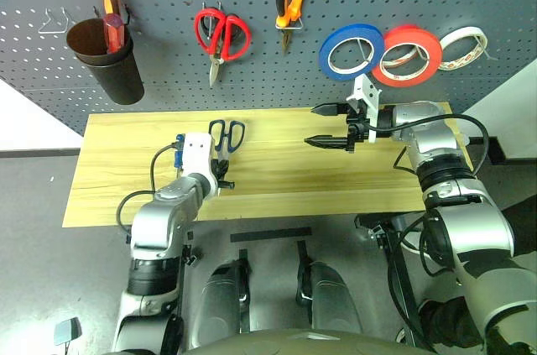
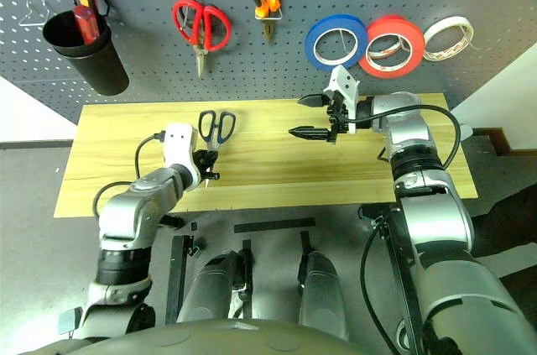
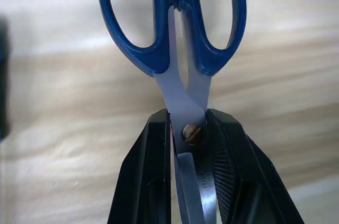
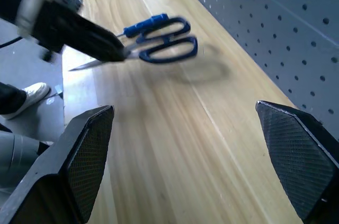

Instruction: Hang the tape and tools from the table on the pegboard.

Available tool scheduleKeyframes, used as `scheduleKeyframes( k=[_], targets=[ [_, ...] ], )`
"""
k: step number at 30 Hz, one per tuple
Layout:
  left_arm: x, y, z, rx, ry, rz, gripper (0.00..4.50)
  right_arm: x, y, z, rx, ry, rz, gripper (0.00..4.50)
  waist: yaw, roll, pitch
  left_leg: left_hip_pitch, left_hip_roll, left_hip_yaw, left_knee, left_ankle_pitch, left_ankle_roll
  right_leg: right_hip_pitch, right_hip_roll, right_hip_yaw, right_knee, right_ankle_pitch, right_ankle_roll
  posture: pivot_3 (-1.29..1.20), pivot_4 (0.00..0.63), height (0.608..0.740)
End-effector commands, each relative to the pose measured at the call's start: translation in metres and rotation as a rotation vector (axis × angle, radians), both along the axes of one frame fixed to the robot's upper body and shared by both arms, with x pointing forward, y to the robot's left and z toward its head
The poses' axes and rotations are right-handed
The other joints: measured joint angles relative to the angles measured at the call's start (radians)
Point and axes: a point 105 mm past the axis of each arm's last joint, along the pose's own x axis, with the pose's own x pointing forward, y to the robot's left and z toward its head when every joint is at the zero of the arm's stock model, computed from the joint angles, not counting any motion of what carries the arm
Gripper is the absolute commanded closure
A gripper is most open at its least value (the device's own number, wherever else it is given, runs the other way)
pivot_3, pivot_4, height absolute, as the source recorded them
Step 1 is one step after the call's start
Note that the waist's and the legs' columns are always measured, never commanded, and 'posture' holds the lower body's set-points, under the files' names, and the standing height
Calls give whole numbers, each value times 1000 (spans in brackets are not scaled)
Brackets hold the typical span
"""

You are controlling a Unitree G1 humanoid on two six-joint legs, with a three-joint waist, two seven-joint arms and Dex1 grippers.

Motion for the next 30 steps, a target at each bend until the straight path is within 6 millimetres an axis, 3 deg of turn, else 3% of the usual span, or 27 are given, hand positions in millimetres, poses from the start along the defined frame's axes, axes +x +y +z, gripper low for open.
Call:
scheduleKeyframes(
  k=[1,7,13,16,22,30],
  targets=[
    [-25,-2,38,-66,-198,-176,3838,-6,-3,26,47,-71,38,0,-1,0,0,0,0,0,0,0,0,0,0,0,0,0,0,76,223,732],
    [-53,16,51,-105,-329,-270,3838,-22,-1,42,74,-79,119,0,2,2,-7,-3,0,0,1,0,0,0,0,-2,-1,0,0,86,192,732],
    [-83,18,70,-142,-511,-426,3838,-35,0,86,226,-79,149,0,4,2,-24,-7,0,0,2,0,0,-3,1,-4,-2,0,0,91,157,732],
    [-92,13,73,-123,-615,-512,3838,-36,0,94,248,-101,145,0,6,1,-43,-10,-1,-1,2,0,0,-4,1,-7,-3,0,0,86,141,732],
    [-68,16,90,-74,-786,-392,3838,-37,2,100,247,-134,135,0,7,0,-76,-10,-1,-1,3,0,0,-3,1,-7,-3,1,-1,76,129,732],
    [-22,21,101,72,-805,-311,3838,-37,1,99,254,-145,104,0,1,0,-94,-9,-1,-1,2,1,0,-3,2,-7,-3,2,-1,47,118,732]
  ],
)
